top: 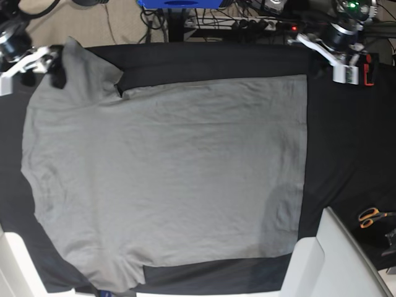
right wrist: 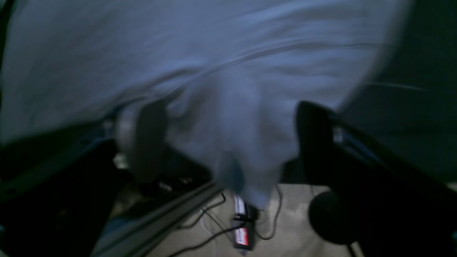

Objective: Fold the T-shirt properly
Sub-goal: 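Lower both grippers and pinch the two corners of the shirt edge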

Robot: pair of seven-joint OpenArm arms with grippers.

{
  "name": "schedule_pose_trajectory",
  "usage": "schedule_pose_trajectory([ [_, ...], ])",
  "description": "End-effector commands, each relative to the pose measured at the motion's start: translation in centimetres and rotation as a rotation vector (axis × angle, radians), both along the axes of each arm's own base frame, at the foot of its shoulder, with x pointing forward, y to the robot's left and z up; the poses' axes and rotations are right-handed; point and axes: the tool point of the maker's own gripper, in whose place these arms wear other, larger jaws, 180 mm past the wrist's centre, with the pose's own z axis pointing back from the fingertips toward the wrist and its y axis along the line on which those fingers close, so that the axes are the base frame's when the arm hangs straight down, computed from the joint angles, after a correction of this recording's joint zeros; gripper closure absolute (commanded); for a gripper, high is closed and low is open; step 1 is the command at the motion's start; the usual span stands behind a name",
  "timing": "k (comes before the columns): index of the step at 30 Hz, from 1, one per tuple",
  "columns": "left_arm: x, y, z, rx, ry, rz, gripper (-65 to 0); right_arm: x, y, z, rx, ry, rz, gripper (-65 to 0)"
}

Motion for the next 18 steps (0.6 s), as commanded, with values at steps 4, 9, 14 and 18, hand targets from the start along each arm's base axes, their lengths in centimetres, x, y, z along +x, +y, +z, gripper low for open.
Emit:
schedule_pose_trajectory([
  [4, 0.3, 3.1, 1.6, 0.055, -0.048, 0.066, -3.5, -0.4, -4.0, -2.2, 0.039, 0.069, -0.121, -52.8],
  [9, -0.5, 5.1, 0.9, 0.074, -0.024, 0.115, -4.1, -1.0, -4.4, -5.3, 0.132, 0.127, -0.167, -47.7],
  [14, -1.3, 4.1, -0.4, 0.032, 0.013, 0.055, -4.3, -1.9, -3.8, -7.5, 0.199, 0.182, -0.189, -47.7],
  [18, -1.6, 4.1, -1.6, 0.0, 0.021, 0.089, -3.6, -2.0, -1.9, -8.5, 0.23, 0.213, -0.146, -47.7],
])
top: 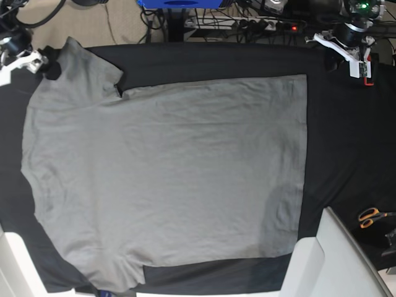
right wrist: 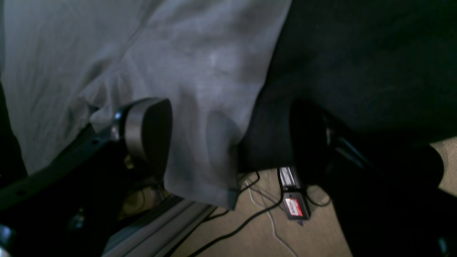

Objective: Fold the T-shirt properly
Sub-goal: 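Lower both grippers and pinch the two corners of the shirt edge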

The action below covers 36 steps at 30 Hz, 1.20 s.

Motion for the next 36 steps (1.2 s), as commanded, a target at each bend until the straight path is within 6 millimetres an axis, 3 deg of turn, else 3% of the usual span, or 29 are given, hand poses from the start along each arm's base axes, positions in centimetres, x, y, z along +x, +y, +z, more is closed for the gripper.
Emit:
schedule_pose_trajectory([
  [1, 0.3, 0.9, 0.9, 0.022, -0.034, 0.02, -3.5, -0.1, 0.8, -0.2, 0.007, 0.019, 0.041, -47.6],
  [6, 1.0, 1.6, 1.0, 0.014, -0.07, 0.083, -3.5, 0.2, 3.0, -0.6, 0.042, 0.018, 0.075, -47.6],
  [11, 1.6, 1.3, 1.5, -0.06, -0.118, 0.122, -4.1, 0.3, 3.2, -0.6, 0.044, 0.015, 0.074, -46.5],
  [13, 1.8, 1.2, 1.6, -0.134, -0.147, 0.159, -4.4, 0.4, 3.1, -0.6, 0.042, 0.015, 0.075, -38.1],
  [15, 1.8, 1.4, 1.4, -0.181, -0.155, 0.184, -5.4, 0.4, 3.0, -0.6, 0.04, 0.015, 0.076, -23.9],
  [18, 1.2, 1.5, 0.3, -0.233, -0.144, 0.227, -14.0, 0.3, 3.1, -0.6, 0.041, 0.021, 0.08, -1.5],
  [19, 1.2, 1.5, 0.1, -0.242, -0.145, 0.234, -17.9, 0.3, 3.1, -0.7, 0.04, 0.022, 0.08, 0.0],
  [21, 0.9, 1.7, -0.7, -0.253, -0.128, 0.251, -24.8, 0.3, 3.1, -0.7, 0.04, 0.022, 0.08, -3.0],
  [23, 0.5, 1.8, -1.7, -0.263, -0.11, 0.273, -28.8, 0.2, 3.1, -0.7, 0.041, 0.023, 0.08, -0.8],
  [29, 0.3, 2.0, -3.2, -0.287, -0.089, 0.309, -29.9, 0.4, 4.3, -0.9, 0.052, 0.026, 0.121, -0.5],
  [36, 1.7, -1.3, -4.7, -0.35, -0.065, 0.252, -29.5, 0.7, 5.2, -0.9, 0.061, 0.025, 0.152, -0.5],
])
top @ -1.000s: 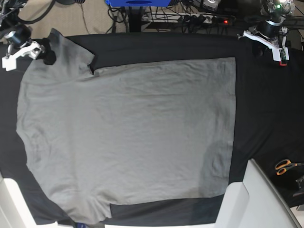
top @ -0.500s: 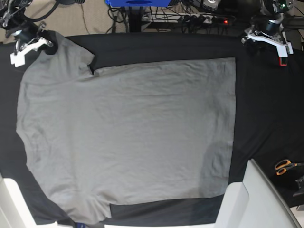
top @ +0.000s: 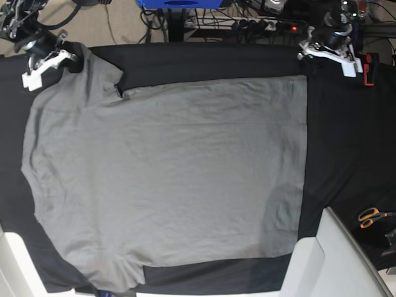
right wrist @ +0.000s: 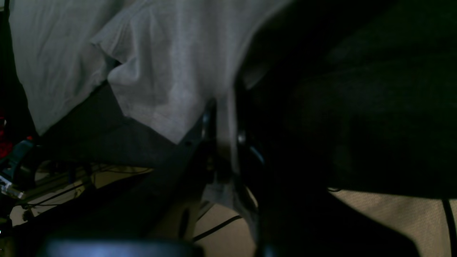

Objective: Fold the T-shirt properly
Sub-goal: 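Lower both grippers and pinch the two corners of the shirt edge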

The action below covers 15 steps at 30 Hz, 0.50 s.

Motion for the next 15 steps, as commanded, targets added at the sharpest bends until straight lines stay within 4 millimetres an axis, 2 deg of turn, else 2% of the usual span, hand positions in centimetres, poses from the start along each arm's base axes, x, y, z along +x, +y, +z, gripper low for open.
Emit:
schedule_pose_trajectory([
  [1, 0.8, 0.4, 0.7, 0.011, -0.035, 0.001, -29.5, 0.3, -0.7, 0.5, -0.017, -0.02, 0.002, -0.5],
  [13, 1.8, -0.6, -1.1, -0.046, -0.03, 0.052, -29.3, 0.2, -0.9, 0.5, -0.021, -0.016, -0.003, -0.5],
  [15, 2.5, -0.7, -0.9, -0.048, -0.045, 0.051, -29.3, 0.2, -1.0, 0.5, -0.021, -0.017, -0.004, -0.5],
])
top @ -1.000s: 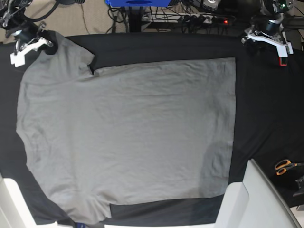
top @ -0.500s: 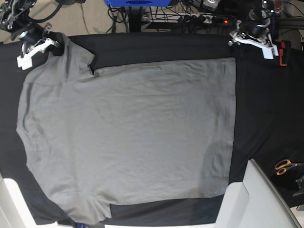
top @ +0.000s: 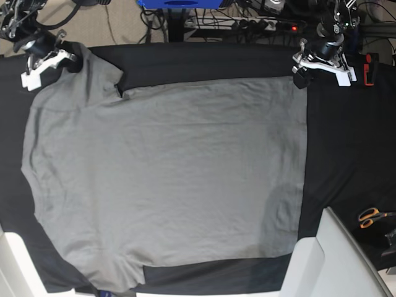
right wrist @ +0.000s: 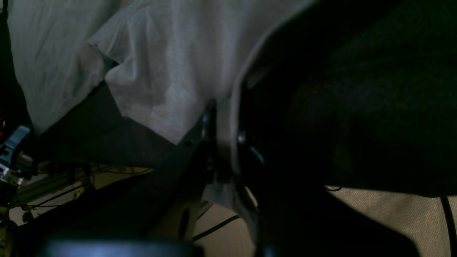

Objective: Fold the T-shirt properly
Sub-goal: 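Lower both grippers and pinch the two corners of the shirt edge, then lift the pinched shirt edge with both grippers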

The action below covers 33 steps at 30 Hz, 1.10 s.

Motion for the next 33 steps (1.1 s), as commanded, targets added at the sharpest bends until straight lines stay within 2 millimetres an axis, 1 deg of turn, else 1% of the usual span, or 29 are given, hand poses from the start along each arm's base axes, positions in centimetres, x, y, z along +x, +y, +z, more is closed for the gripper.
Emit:
schedule_pose_trajectory([
  [1, 0.0, 0.0, 0.0, -0.001, 0.011, -0.006, -29.3, 0.2, -0.7, 0.5, -0.018, -0.018, 0.003, -0.5],
  [4, 0.8, -0.1, 0.2, -0.002, -0.005, -0.005, -29.1, 0.2, -0.7, 0.5, -0.018, -0.018, 0.003, -0.5],
  [10, 1.9, -1.0, 0.3, -0.023, -0.029, 0.002, -29.1, 0.2, -0.7, 0.5, -0.018, -0.018, 0.003, -0.5],
  [13, 1.8, -1.0, 0.0, -0.031, -0.022, 0.008, -29.1, 0.3, -0.8, 0.5, -0.019, -0.018, 0.003, -0.5],
  [16, 1.5, -1.3, -0.6, -0.042, -0.007, 0.01, -29.1, 0.3, -1.3, 0.6, -0.032, -0.018, 0.011, -0.5],
  [20, 1.8, -3.0, -0.8, -0.062, -0.002, -0.033, -29.0, 0.3, -1.4, 0.6, -0.033, -0.016, 0.01, -0.5],
  [22, 2.5, -3.9, -0.8, -0.073, -0.009, -0.058, -28.8, 0.3, -1.4, 0.6, -0.033, -0.016, 0.01, -0.5],
  [24, 2.5, -4.1, -0.9, -0.076, -0.008, -0.059, -28.6, 0.3, -1.4, 0.6, -0.033, -0.016, 0.01, -0.5],
  [25, 2.4, -4.4, -1.0, -0.082, -0.008, -0.06, -27.6, 0.3, -1.4, 0.6, -0.033, -0.016, 0.01, -0.5],
  [26, 2.4, -4.2, -1.1, -0.081, -0.005, -0.055, -25.2, 0.3, -1.4, 0.6, -0.033, -0.016, 0.01, -0.5],
  [27, 2.3, -4.2, -1.1, -0.081, -0.004, -0.054, -20.6, 0.3, -1.4, 0.6, -0.033, -0.015, 0.011, -0.5],
  [28, 2.3, -4.1, -1.1, -0.08, -0.004, -0.052, -15.0, 0.3, -1.4, 0.6, -0.033, -0.015, 0.011, -0.5],
  [30, 2.2, -3.9, -1.0, -0.076, -0.003, -0.054, 0.0, 0.3, -1.4, 0.6, -0.033, -0.015, 0.011, -0.5],
  [33, 2.3, -4.1, -1.0, -0.074, -0.004, -0.062, 0.0, 0.3, -1.5, 0.7, -0.036, -0.019, 0.011, -0.5],
])
